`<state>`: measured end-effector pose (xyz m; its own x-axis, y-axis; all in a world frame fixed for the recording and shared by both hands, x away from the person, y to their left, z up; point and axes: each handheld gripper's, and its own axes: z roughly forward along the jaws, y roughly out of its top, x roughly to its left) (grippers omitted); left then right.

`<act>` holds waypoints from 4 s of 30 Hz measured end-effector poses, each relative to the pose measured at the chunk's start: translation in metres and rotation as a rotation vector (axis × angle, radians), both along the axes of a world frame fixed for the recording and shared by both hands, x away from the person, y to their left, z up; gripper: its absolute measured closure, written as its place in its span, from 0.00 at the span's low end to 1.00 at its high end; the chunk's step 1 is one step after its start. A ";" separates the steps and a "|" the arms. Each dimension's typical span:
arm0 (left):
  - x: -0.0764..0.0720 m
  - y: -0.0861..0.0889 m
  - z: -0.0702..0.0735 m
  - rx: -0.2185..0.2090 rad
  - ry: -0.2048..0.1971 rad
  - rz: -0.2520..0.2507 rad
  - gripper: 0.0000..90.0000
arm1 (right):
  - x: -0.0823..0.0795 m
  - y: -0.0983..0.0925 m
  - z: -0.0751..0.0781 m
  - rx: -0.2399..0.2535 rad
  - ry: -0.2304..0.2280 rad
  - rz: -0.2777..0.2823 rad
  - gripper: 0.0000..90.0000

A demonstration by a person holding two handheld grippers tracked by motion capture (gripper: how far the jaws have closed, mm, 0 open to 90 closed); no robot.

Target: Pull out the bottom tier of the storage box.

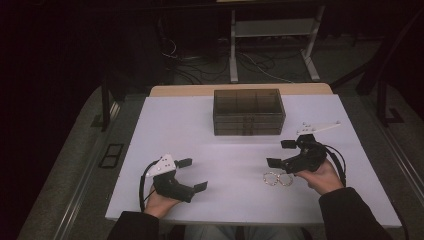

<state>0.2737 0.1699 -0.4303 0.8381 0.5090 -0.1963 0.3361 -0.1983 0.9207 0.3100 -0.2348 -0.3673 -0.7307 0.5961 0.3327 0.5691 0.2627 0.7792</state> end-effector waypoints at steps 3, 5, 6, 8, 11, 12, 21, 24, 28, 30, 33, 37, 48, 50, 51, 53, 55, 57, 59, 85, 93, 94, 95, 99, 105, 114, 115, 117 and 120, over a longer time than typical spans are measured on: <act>0.000 0.000 0.000 -0.001 0.001 0.001 0.00 | 0.006 0.004 0.000 0.027 0.014 0.002 0.00; -0.001 0.000 0.000 -0.003 0.000 0.001 0.00 | 0.009 0.006 0.000 0.039 0.022 0.002 0.00; -0.001 0.000 0.000 -0.003 0.000 0.001 0.00 | 0.010 0.007 0.000 0.043 0.027 0.002 0.00; 0.000 0.001 0.000 -0.003 0.001 0.002 0.00 | 0.013 0.009 0.000 0.043 0.032 0.001 0.00; -0.001 0.001 0.000 -0.004 0.000 0.004 0.00 | 0.018 0.012 -0.002 0.067 0.046 -0.001 0.00; -0.001 0.001 0.000 -0.005 0.000 0.004 0.00 | 0.019 0.012 -0.003 0.075 0.052 -0.003 0.00; -0.001 0.002 0.001 -0.008 -0.001 0.006 0.00 | 0.036 0.014 -0.010 0.170 0.119 -0.029 0.00; -0.001 0.002 0.001 -0.013 -0.002 0.009 0.00 | 0.045 0.014 -0.016 0.205 0.144 -0.049 0.00; -0.001 0.002 0.001 -0.015 -0.003 0.012 0.00 | 0.051 0.013 -0.022 0.221 0.172 -0.067 0.00; -0.001 0.003 0.001 -0.009 -0.004 0.015 0.00 | 0.055 0.013 -0.025 0.228 0.188 -0.080 0.00; -0.001 0.003 0.001 -0.009 -0.006 0.020 0.00 | 0.058 0.014 -0.029 0.235 0.199 -0.093 0.00; -0.001 0.004 0.001 -0.016 -0.008 0.023 0.00 | 0.064 0.018 -0.037 0.253 0.255 -0.115 0.00; -0.001 0.004 0.001 -0.021 -0.010 0.023 0.00 | 0.080 0.022 -0.057 0.298 0.338 -0.181 0.00; -0.001 0.004 0.001 -0.019 -0.009 0.022 0.00 | 0.081 0.022 -0.059 0.299 0.345 -0.188 0.00; -0.001 0.004 0.001 -0.019 -0.010 0.022 0.00 | 0.083 0.022 -0.062 0.294 0.353 -0.200 0.00; -0.001 0.004 0.001 -0.021 -0.009 0.022 0.00 | 0.084 0.022 -0.064 0.292 0.359 -0.205 0.00; -0.001 0.004 0.001 -0.022 -0.009 0.022 0.00 | 0.086 0.021 -0.068 0.305 0.376 -0.227 0.00; -0.001 0.004 0.001 -0.022 -0.010 0.021 0.00 | 0.088 0.021 -0.073 0.337 0.390 -0.245 0.00; -0.001 0.004 0.001 -0.023 -0.009 0.019 0.00 | 0.090 0.020 -0.077 0.344 0.408 -0.268 0.00; 0.001 0.005 0.000 -0.053 0.014 0.013 0.00 | 0.103 0.019 -0.099 0.541 0.579 -0.460 0.07; 0.001 0.006 0.000 -0.072 0.026 0.016 0.00 | 0.103 0.023 -0.103 0.565 0.632 -0.519 0.24; 0.001 0.006 0.000 -0.073 0.026 0.018 0.00 | 0.103 0.024 -0.104 0.566 0.628 -0.524 0.25; 0.001 0.006 0.000 -0.072 0.026 0.019 0.00 | 0.103 0.025 -0.105 0.561 0.624 -0.528 0.27; 0.001 0.007 0.000 -0.071 0.026 0.020 0.00 | 0.101 0.025 -0.110 0.574 0.612 -0.562 0.38; 0.001 0.007 0.000 -0.070 0.024 0.019 0.00 | 0.100 0.023 -0.114 0.597 0.640 -0.607 0.51; 0.001 0.006 0.000 -0.069 0.023 0.019 0.00 | 0.101 0.024 -0.117 0.605 0.667 -0.618 0.63; 0.001 0.007 0.000 -0.069 0.023 0.019 0.00 | 0.101 0.024 -0.118 0.605 0.673 -0.618 0.65; 0.001 0.007 0.000 -0.069 0.023 0.018 0.00 | 0.102 0.024 -0.119 0.612 0.678 -0.619 0.67; 0.001 0.007 0.000 -0.069 0.023 0.018 0.00 | 0.102 0.024 -0.120 0.619 0.684 -0.623 0.68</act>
